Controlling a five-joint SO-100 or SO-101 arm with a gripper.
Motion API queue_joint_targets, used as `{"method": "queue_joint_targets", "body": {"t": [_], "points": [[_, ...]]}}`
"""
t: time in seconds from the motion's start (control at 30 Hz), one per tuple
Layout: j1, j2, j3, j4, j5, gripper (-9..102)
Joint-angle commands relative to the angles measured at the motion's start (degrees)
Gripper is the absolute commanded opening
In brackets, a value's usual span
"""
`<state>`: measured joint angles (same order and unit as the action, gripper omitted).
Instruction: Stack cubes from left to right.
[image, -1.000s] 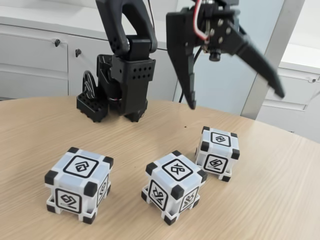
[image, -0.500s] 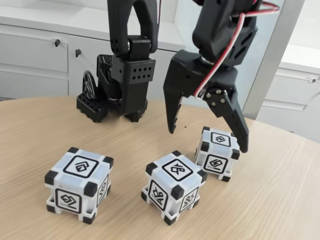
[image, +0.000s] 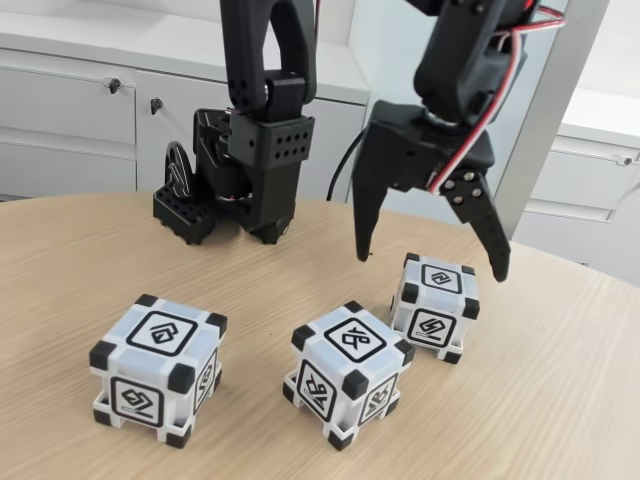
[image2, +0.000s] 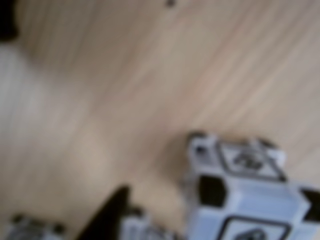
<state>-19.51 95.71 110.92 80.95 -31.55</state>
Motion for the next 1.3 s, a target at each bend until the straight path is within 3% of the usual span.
{"method": "queue_joint_targets", "body": {"t": [0.0, 0.23, 0.47, 0.93, 1.27], "points": [[-0.35, 0.26, -2.29, -0.26, 2.46, 44], [-0.35, 0.09, -2.29, -0.62, 5.19, 43], [-0.26, 0.09, -2.20, -7.56, 8.00, 42], [-0.26, -12.30, -2.20, -7.65, 6.42, 39], [-0.26, -11.51, -2.72, -7.73, 8.88, 34]]}}
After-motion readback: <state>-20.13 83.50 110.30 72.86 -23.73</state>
